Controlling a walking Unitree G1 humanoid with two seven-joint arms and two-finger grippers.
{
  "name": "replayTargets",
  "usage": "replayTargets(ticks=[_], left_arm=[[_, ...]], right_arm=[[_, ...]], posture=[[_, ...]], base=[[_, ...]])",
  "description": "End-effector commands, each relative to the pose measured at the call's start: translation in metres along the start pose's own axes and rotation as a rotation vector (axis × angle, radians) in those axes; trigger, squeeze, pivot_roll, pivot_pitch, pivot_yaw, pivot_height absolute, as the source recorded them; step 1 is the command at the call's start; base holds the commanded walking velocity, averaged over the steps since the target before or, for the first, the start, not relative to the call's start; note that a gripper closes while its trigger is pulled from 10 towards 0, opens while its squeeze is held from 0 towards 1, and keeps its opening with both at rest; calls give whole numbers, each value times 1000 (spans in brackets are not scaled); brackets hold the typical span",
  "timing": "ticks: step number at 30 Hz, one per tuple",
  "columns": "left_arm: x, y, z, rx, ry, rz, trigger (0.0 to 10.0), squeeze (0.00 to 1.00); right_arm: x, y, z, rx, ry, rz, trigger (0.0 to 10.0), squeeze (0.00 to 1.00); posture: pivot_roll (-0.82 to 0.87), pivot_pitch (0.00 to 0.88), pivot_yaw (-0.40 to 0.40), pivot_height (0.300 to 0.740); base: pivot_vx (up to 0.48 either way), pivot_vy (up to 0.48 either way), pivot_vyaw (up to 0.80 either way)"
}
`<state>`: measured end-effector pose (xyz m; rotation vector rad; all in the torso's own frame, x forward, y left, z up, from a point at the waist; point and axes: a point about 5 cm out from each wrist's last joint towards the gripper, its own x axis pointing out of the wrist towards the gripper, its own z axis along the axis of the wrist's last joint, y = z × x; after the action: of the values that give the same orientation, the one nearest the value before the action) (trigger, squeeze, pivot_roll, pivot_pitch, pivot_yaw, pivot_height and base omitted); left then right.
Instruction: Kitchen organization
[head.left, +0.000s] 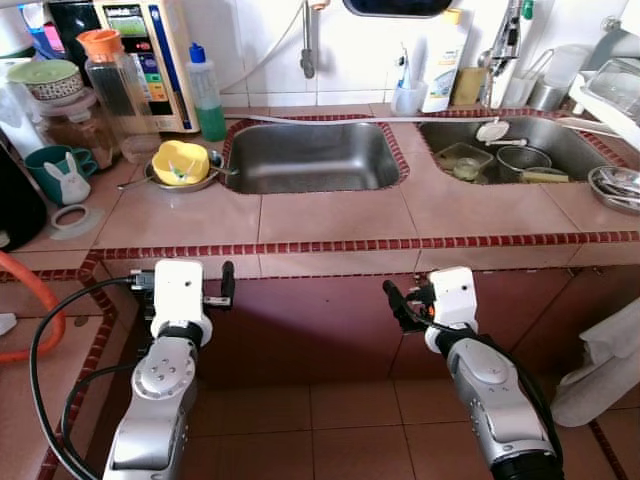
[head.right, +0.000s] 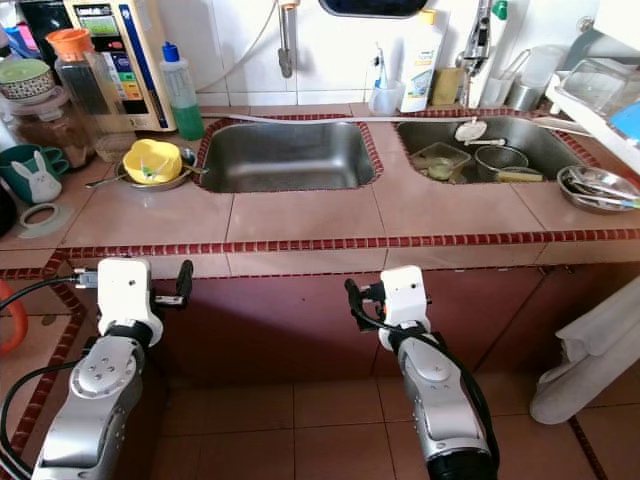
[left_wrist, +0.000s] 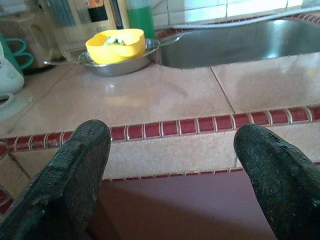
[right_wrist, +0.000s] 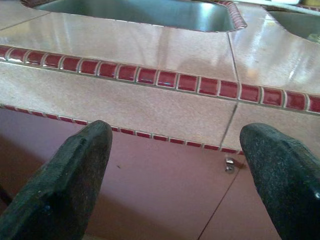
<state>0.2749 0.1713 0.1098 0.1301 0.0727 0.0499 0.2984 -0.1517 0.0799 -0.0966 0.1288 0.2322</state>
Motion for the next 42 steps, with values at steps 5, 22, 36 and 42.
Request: replayTargets(ticks=[5, 22, 36, 42], left_arm=[[3, 2, 4, 19, -26, -7, 10000, 0], [12, -6, 6, 4, -22, -72, 10000, 0], [19, -9, 22, -32, -90, -26, 10000, 0], [9, -12, 20, -34, -91, -51, 10000, 0]], right_arm=[[-2, -1, 3, -17, -25, -13, 10000, 0], [3, -7, 16, -44, -50, -1, 10000, 0], [8, -15, 29, -39, -92, -62, 10000, 0], [9, -12, 32, -47, -104, -56, 10000, 0]], posture=[[90, 0, 26, 740], [85, 0, -42, 740], [70, 0, -14, 740], [87, 0, -18, 740]], base=[[0, 0, 0], [0, 0, 0], [0, 0, 0], [0, 0, 0]])
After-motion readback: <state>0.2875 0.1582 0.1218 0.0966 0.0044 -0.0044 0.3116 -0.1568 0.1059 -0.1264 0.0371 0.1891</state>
